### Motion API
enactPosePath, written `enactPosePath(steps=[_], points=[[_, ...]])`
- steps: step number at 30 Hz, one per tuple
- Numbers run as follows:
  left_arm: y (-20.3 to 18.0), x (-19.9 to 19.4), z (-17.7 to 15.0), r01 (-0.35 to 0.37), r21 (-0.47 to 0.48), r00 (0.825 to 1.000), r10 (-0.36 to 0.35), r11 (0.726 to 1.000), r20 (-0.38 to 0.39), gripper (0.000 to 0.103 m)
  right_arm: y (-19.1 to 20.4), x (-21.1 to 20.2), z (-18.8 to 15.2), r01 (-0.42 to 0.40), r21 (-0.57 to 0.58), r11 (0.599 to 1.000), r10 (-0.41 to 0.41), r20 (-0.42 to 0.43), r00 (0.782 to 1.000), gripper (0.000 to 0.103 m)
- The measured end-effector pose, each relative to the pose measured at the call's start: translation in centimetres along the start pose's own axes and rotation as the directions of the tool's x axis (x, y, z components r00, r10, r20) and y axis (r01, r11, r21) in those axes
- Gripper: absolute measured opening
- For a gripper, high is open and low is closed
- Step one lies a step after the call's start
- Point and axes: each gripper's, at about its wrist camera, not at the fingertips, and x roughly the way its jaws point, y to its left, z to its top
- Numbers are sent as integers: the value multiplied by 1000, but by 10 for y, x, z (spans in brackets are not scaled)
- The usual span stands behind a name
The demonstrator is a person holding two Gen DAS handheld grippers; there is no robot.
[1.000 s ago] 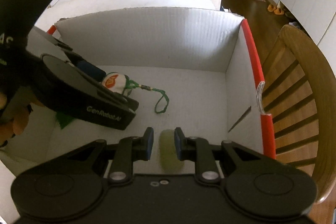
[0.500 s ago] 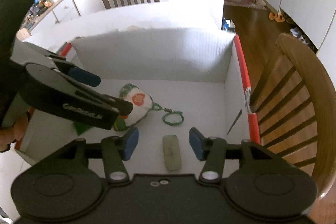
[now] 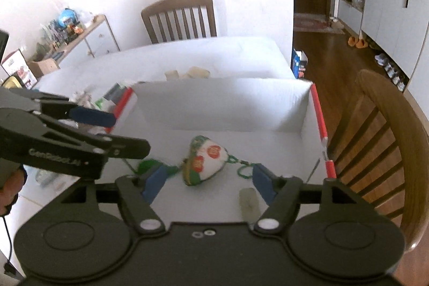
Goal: Organize objects
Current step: 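Move both tools back over the cluttered table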
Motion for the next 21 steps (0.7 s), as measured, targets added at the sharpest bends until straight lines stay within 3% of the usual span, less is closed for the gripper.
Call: enactPosePath(steps=[3,11,19,21], points=[[12,-20,-11,-10,-17,999,11,1000,45,82,15,-5,-2,-4,5,1000,4,28,1000,85],[64,-61,-37,-19,-116,994,31,993,101,84,51,-12,-5,-43,55,998,40,63,997,95],[113,-93,-66,-37,-154,989,58,987,133,90,104,-6,-8,-61,30,998,59,59,996,95],[127,-98,-75,-35,-165,989,58,986,136,99,117,-4,-7,-64,15,998,63,57,996,95]])
